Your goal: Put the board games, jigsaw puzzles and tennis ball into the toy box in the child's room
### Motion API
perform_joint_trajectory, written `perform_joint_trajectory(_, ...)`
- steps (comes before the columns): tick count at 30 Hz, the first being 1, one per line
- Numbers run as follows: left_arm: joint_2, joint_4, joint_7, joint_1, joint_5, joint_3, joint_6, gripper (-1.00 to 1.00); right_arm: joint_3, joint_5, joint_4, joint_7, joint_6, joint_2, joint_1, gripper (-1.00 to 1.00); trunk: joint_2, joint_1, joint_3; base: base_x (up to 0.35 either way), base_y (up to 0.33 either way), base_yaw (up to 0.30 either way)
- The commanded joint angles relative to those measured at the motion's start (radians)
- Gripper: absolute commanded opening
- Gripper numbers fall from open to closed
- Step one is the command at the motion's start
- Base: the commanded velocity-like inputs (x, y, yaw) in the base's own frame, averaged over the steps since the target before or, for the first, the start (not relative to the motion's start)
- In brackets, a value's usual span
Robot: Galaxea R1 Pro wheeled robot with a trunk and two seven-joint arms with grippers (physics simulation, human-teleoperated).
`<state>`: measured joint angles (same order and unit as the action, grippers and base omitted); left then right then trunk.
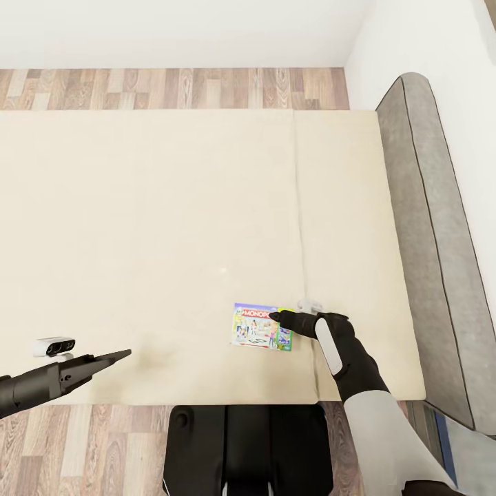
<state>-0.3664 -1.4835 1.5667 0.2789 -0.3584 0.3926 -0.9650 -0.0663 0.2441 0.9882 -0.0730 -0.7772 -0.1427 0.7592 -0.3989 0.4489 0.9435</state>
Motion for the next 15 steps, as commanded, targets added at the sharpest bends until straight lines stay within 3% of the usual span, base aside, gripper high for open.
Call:
perform_joint_trajectory(1, 0.000, 0.000, 0.004, 0.001, 0.001, 0.000, -0.011, 1.00, -0.004, 0.007, -0.010, -0.011, -0.001, -0.001, 0.000, 1.00, -0.001, 0.001, 0.001, 0.000, 0.035, 0.000)
perform_joint_trajectory(15, -0.002, 0.000, 0.004, 0.001, 0.001, 0.000, -0.011, 1.00, -0.004, 0.008, -0.010, -0.011, -0.001, -0.002, 0.000, 1.00, -0.001, 0.001, 0.001, 0.000, 0.060, 0.000)
